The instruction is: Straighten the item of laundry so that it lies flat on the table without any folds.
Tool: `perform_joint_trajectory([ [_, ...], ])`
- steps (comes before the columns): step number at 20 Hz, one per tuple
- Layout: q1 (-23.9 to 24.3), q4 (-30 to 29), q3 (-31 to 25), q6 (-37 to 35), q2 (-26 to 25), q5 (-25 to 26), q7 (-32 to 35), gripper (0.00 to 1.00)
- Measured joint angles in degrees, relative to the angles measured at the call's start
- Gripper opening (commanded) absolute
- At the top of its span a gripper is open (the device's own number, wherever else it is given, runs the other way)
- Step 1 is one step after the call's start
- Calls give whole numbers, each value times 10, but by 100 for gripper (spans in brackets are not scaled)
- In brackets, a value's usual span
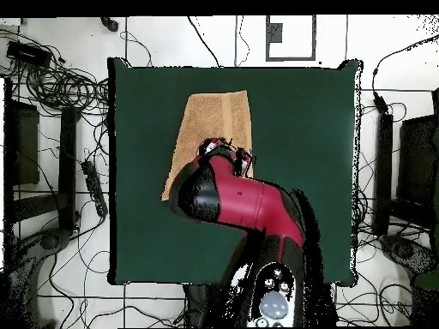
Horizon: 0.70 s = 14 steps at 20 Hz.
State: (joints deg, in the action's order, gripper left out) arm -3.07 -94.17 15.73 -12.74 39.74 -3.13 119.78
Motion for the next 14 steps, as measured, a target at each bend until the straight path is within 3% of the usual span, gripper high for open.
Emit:
perform_joint_trajectory([
  [14, 79, 19, -77, 17, -48, 104, 0, 100],
])
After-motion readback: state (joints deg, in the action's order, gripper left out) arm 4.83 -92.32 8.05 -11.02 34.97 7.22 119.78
